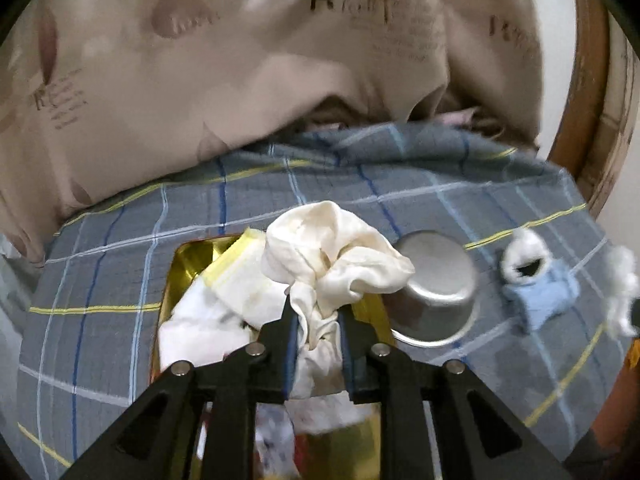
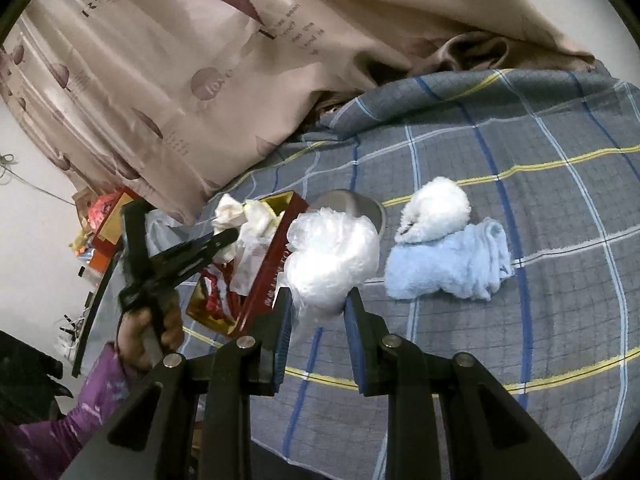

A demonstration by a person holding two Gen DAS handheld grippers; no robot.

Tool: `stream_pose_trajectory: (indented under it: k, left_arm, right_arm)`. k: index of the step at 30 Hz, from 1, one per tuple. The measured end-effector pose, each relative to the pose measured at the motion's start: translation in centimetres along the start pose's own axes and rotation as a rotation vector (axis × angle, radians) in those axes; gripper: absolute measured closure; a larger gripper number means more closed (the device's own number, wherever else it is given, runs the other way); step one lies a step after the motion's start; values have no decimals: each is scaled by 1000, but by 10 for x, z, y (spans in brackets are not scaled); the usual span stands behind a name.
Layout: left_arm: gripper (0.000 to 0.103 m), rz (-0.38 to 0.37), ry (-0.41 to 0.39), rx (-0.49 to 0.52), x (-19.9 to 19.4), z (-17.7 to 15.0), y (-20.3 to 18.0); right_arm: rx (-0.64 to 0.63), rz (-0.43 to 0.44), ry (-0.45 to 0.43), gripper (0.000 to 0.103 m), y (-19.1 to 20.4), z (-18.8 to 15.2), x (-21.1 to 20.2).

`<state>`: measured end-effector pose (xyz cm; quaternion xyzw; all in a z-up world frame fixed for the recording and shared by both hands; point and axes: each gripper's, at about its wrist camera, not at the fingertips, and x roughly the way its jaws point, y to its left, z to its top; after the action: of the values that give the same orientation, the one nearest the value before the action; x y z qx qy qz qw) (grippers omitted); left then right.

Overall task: Organize soft objects
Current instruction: 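Lower the cream cloth into the tray while the right gripper grasps the crinkled white ball, then open the left gripper over the tray while the right gripper carries the white ball toward it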

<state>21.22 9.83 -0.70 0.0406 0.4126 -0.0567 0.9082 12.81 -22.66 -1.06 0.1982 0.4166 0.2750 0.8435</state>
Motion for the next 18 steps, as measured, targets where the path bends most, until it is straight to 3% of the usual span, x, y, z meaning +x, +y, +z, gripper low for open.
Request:
stream_pose_trajectory:
  k: [6,8,10,12,18]
  left_arm:
    - [72,32,100,50,45,6,2]
    - [58,59,108,60,50,7,1]
    - [56,61,104,71,52,11,-2]
    - [44,50,84,78,48,13,-4]
    - [41,18,74,81,35,17,-2]
  right_arm:
    - [-24,8,12,79,-5,-1,5]
    - [-33,5,15,79,-4,-2,6]
    - [-39,8,19,79,-2,-3,9]
    - [-44,15,26,79,-1,-4,11]
    - [-63,33,34,79,9,-7,13]
